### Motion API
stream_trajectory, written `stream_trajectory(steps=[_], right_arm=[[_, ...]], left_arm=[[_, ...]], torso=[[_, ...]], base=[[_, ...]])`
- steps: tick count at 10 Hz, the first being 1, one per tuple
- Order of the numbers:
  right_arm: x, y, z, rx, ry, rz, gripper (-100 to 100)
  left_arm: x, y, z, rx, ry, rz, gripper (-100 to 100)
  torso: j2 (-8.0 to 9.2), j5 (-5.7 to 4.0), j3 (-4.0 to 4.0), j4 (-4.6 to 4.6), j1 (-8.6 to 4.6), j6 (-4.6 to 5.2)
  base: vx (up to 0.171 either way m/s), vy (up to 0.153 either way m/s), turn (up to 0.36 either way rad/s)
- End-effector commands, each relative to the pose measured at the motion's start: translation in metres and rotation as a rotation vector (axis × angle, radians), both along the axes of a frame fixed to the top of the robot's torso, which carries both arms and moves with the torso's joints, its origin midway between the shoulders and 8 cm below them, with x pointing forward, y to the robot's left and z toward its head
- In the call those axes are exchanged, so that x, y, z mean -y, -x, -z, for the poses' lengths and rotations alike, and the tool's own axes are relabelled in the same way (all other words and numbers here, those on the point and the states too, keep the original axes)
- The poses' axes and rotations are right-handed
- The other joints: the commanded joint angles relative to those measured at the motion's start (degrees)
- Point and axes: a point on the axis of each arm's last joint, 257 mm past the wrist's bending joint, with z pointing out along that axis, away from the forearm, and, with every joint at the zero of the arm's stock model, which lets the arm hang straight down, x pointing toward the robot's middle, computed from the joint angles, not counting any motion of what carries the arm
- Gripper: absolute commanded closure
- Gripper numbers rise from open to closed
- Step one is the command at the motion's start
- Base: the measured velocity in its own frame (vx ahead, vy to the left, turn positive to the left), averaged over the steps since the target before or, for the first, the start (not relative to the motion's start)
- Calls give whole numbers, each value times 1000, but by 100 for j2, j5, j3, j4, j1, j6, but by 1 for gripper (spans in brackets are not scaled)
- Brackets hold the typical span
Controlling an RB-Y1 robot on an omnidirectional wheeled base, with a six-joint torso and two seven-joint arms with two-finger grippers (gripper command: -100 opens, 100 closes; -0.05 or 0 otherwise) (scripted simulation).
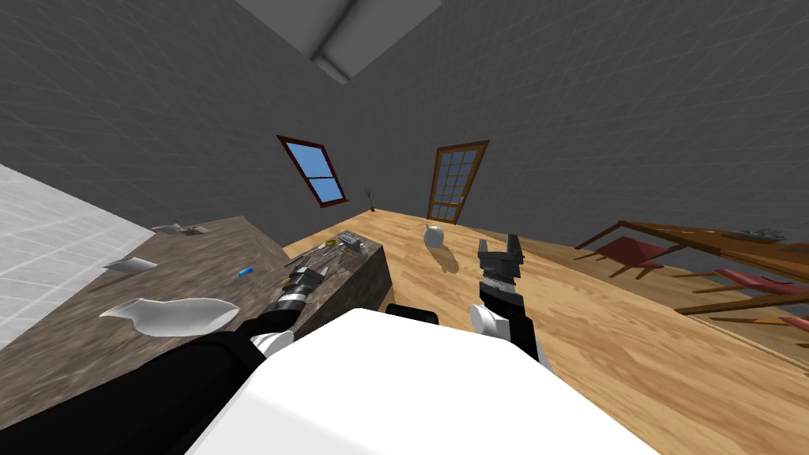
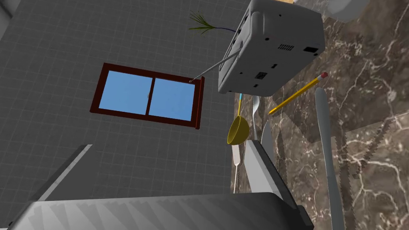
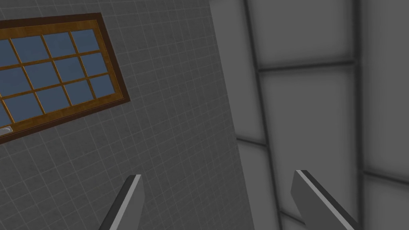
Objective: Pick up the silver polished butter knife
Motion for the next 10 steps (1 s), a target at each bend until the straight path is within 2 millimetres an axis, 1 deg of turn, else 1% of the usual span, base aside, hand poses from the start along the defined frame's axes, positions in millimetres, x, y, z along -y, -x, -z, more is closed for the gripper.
stream_trajectory(steps=[1,2,3,4,6,7,8,9,10], right_arm=[[0,0,0,0,0,0,0],[0,0,0,0,0,0,0],[0,0,0,0,0,0,0],[0,0,0,0,0,0,0],[0,0,0,0,0,0,0],[0,0,0,0,0,0,0],[0,0,0,0,0,0,0],[0,0,0,0,0,0,0],[0,0,0,0,0,0,0]], left_arm=[[-9,9,11,-28,46,-14,-100],[-20,25,28,-97,76,-32,-100],[-20,25,28,-87,101,-36,-100],[-31,42,44,-156,131,-55,-100],[-31,42,44,-141,165,-61,-100],[-40,61,60,-205,206,-83,-100],[-40,61,60,-195,228,-86,-100],[-48,80,75,-261,265,-109,-100],[-48,80,75,-250,288,-113,-100]], torso=[[0,0,0,0,0,0],[1,1,1,0,2,-3],[0,1,0,0,2,1],[-1,1,0,0,3,-3],[-2,1,-1,0,4,-3],[1,1,0,1,3,-4],[-1,1,0,0,3,1],[-2,2,-1,0,5,-3],[-4,2,-2,-1,6,-1]], base=[[16,-6,-89],[20,-8,-231],[20,-1,-92],[27,-7,-211],[16,0,-36],[21,-5,-214],[23,5,-126],[29,3,-175],[26,7,-149]])
